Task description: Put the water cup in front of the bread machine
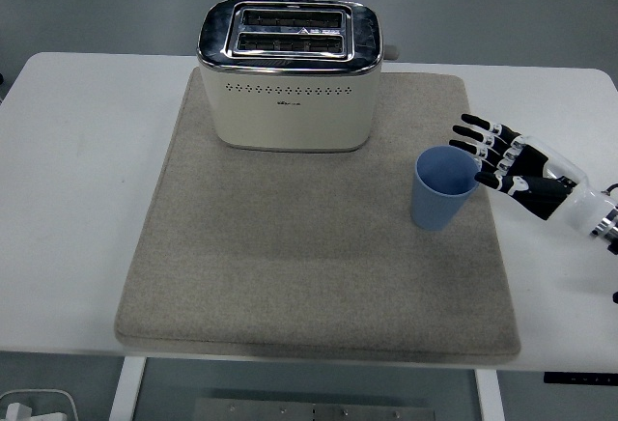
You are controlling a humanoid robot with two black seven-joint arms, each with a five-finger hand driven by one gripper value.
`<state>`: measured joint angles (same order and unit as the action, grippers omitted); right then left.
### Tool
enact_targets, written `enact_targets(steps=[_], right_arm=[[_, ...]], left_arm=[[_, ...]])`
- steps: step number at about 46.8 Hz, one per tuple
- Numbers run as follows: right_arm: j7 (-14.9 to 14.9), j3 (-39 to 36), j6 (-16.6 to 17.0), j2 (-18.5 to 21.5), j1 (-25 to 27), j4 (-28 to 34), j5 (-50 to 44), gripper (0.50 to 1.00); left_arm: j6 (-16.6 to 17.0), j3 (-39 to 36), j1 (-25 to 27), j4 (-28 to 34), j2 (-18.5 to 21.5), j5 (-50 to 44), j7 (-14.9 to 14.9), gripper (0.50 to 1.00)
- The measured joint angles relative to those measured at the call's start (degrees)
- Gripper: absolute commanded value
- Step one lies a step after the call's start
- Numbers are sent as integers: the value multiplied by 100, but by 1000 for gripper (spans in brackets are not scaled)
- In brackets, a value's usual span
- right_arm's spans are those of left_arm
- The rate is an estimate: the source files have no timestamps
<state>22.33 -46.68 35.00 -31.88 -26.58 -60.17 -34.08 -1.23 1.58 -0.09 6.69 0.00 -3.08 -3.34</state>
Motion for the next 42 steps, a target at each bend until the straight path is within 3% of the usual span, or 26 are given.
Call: enact_targets(steps=[29, 42], right_arm=[[0, 9, 0, 475, 41, 105, -307, 940], [0, -59, 0, 503, -22, 180, -326, 940]], left_arm=[[0, 0, 0, -1, 0, 0, 0, 1000], [0, 0, 0, -1, 0, 0, 0, 1000]])
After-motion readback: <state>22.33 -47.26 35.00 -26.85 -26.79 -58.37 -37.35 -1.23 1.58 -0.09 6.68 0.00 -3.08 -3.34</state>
